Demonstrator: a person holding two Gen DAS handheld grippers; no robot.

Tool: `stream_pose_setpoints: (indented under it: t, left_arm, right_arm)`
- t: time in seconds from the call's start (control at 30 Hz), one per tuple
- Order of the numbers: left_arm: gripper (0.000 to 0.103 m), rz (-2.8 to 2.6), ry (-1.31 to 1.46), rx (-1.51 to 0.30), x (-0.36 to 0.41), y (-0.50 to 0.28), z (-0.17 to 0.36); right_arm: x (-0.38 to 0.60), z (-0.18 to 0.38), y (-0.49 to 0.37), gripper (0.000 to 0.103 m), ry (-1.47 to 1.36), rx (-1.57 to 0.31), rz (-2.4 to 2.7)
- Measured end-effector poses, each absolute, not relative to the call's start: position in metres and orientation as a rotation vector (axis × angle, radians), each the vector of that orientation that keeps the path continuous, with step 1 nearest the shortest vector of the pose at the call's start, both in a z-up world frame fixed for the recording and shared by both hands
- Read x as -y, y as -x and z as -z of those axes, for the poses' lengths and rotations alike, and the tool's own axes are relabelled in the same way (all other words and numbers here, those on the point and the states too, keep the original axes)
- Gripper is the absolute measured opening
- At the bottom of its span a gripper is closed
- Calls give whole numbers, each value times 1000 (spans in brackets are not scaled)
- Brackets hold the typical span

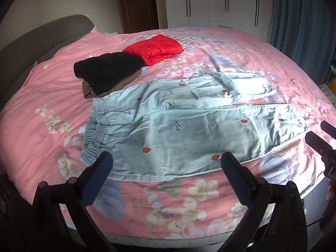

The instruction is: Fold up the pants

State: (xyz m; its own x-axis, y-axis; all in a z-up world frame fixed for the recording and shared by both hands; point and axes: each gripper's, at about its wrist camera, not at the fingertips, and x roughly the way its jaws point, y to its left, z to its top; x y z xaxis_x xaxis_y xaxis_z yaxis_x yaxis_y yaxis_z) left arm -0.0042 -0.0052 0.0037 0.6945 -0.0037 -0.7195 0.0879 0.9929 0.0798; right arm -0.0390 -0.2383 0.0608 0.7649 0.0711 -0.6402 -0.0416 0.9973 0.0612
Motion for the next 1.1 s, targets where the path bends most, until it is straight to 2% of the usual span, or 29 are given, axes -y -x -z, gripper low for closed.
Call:
stream_pose_setpoints:
  t: [1.1]
  left_arm:
    - [103, 59, -109, -757, 12, 7, -3]
  right_arm:
    - [236, -59, 38, 102, -47, -711, -61]
